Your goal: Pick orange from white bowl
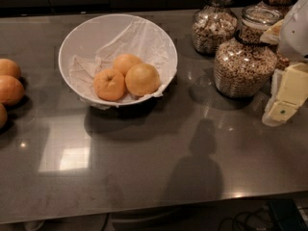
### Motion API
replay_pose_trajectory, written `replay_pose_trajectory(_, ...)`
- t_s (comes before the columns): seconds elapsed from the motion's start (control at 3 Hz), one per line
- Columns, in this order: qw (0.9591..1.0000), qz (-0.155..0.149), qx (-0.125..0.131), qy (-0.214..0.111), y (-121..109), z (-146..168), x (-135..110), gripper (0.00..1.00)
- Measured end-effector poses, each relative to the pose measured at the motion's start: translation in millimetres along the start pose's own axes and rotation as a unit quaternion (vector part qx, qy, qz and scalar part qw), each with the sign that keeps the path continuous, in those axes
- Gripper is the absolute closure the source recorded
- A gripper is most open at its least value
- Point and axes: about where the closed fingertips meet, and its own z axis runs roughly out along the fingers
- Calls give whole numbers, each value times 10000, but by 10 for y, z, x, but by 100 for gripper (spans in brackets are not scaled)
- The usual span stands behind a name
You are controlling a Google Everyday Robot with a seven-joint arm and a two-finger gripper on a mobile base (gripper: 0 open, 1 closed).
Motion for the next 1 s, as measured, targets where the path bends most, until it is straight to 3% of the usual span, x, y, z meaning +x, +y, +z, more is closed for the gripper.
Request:
replay_pose_trajectory(0.67,9999,47,63,-100,-38,77,-97,0)
replay_pose_trajectory(1.0,9987,-192,168,-449,-171,161,-414,0)
